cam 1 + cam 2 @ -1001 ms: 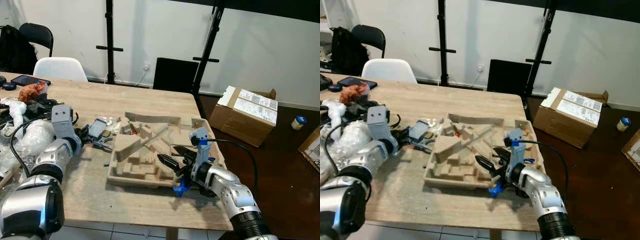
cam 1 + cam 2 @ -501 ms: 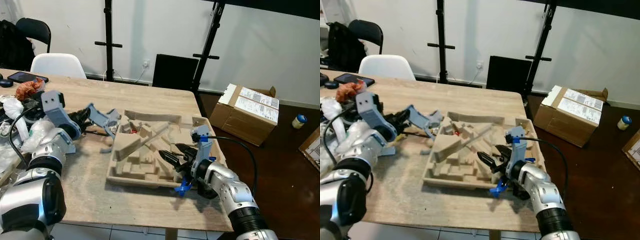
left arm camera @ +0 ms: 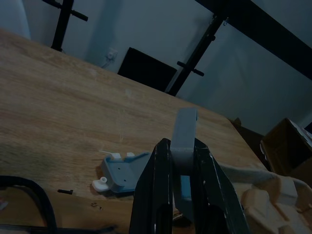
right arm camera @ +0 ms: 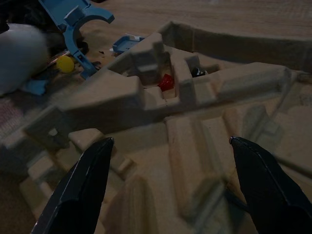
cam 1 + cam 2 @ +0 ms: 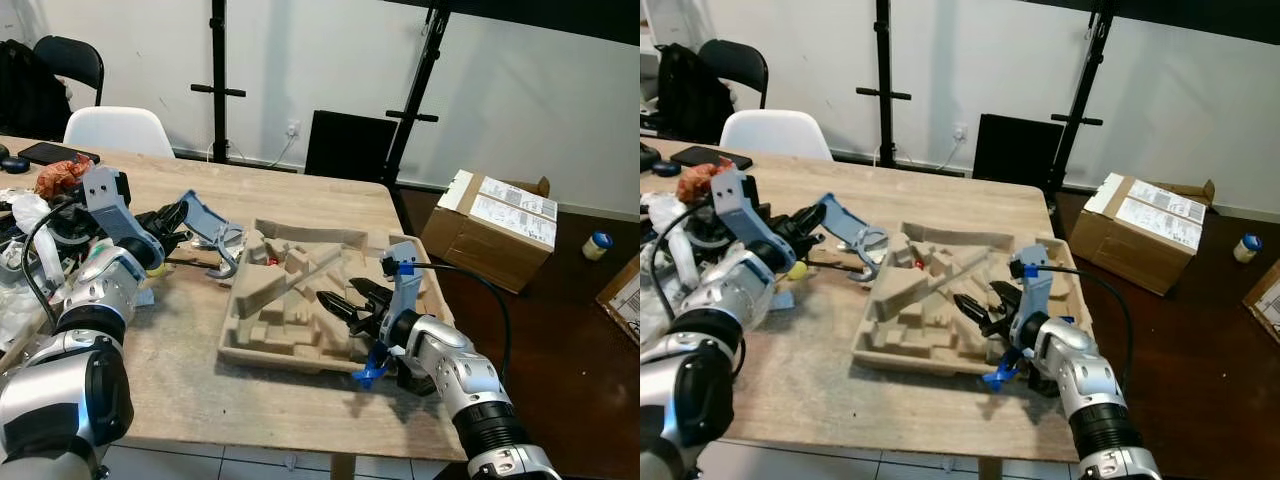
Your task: Picking trash to rubbish bin
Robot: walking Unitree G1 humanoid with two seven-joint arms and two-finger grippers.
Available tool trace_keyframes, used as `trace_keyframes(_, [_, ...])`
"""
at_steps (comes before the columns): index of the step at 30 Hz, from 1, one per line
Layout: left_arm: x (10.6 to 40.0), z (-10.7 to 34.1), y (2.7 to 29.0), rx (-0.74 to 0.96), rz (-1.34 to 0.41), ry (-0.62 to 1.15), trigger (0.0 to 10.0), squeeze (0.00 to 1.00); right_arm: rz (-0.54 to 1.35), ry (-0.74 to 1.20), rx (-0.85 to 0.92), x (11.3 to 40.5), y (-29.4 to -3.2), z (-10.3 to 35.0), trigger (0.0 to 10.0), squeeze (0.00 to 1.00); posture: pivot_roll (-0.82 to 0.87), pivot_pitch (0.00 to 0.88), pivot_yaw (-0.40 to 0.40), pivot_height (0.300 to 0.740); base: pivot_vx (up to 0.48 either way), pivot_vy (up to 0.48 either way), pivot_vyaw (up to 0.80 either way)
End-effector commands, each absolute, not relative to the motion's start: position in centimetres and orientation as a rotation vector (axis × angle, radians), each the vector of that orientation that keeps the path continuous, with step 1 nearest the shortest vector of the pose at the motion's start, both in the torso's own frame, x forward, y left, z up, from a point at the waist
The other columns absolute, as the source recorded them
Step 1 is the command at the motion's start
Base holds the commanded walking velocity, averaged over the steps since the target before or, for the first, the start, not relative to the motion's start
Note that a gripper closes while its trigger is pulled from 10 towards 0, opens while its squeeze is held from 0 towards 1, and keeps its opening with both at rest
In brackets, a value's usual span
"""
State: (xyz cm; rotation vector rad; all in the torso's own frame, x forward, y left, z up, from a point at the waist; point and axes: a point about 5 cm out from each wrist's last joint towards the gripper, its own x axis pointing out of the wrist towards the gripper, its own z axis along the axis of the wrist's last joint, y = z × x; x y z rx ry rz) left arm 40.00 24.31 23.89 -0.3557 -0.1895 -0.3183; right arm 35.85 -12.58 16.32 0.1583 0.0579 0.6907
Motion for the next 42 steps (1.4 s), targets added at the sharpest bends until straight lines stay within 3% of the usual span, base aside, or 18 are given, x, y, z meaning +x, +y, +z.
trace_keyframes(1, [40.3,24.1,24.0,-0.136,-0.287,-0.126,10.0,1.0,0.669,0.049,0.164,35.9,-13.4,16.3,10.0,0.0,0.05,0.046,-0.106,0.74,0.0,0.0,0.0])
trace_keyframes(2, [40.3,24.1,24.0,-0.136,-0.287,-0.126,10.0,1.0,0.669,0.049,0.164,35.9,-13.4,16.3,10.0,0.0,0.05,0.046,-0.106,0.74,0.0,0.0,0.0])
trace_keyframes(3, [40.4,23.8,23.9,0.138,-0.244,-0.055,10.0,1.0,0.668,0.043,0.158,35.9,-13.6,16.4,10.0,0.0,0.04,0.041,-0.105,0.74,0.0,0.0,0.0])
trace_keyframes(4, [40.4,23.7,23.7,0.207,-0.245,-0.042,10.0,1.0,0.668,0.041,0.158,36.0,-13.6,16.4,10.0,0.0,0.04,0.039,-0.104,0.74,0.0,0.0,0.0])
trace_keyframes(21, [40.6,24.6,24.2,0.363,-0.242,0.009,10.0,1.0,0.673,0.018,0.155,36.2,-13.4,16.9,10.0,0.0,0.04,0.017,-0.094,0.74,0.0,0.0,0.0])
trace_keyframes(22, [40.3,23.4,24.2,0.476,-0.279,0.064,10.0,0.0,0.68,0.022,0.148,36.1,-13.5,16.8,10.0,0.0,0.04,0.013,-0.096,0.74,0.0,0.0,0.0])
trace_keyframes(24, [40.2,22.9,24.0,0.537,-0.305,0.084,10.0,0.0,0.682,0.023,0.145,36.1,-13.5,16.8,10.0,0.0,0.04,0.013,-0.097,0.74,0.0,0.0,0.0])
trace_keyframes(27, [39.6,20.5,23.5,0.773,-0.427,0.192,10.0,0.0,0.684,0.023,0.143,36.1,-13.6,16.7,10.0,0.0,0.04,0.009,-0.098,0.74,0.0,0.0,0.0])
trace_keyframes(33, [39.3,19.1,23.5,0.877,-0.425,0.229,10.0,0.0,0.687,0.025,0.143,36.1,-13.4,16.7,10.0,0.0,0.04,0.014,-0.098,0.74,0.0,0.0,0.0])
trace_keyframes(42, [39.2,18.2,23.5,0.875,-0.403,0.234,10.0,0.0,0.71,0.041,0.156,35.6,-12.6,15.9,10.0,0.0,0.04,0.021,-0.096,0.74,0.0,0.0,0.0])
